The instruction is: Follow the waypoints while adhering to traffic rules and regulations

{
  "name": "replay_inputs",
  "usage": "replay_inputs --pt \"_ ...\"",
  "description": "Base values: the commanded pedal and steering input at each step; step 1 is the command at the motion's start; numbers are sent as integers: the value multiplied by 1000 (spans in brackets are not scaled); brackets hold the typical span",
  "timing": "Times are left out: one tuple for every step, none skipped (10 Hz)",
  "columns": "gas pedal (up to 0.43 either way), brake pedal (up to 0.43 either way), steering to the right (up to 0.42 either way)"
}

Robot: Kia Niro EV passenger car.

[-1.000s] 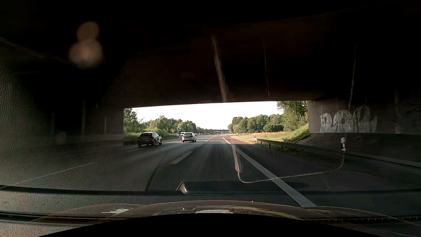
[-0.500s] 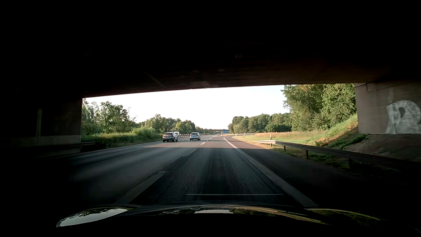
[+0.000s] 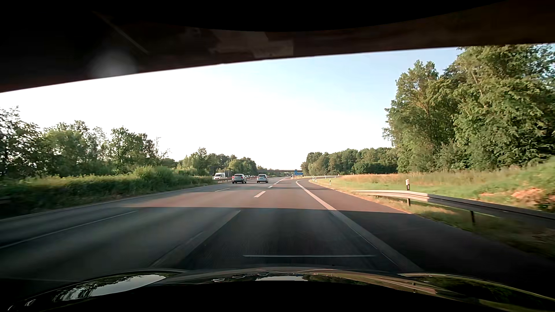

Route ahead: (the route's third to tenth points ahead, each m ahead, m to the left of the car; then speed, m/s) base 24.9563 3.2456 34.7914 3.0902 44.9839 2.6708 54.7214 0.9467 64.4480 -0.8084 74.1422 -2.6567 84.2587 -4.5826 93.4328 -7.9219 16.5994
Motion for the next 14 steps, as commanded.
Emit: replay_inputs --pt "138 0 -1" --pt "138 0 -1" --pt "138 0 -1" --pt "138 0 -1" --pt "138 0 0" --pt "138 0 0" --pt "130 0 0" --pt "130 0 0" --pt "130 0 0" --pt "118 0 0" --pt "98 0 0" --pt "98 0 0" --pt "98 0 0" --pt "98 0 0"
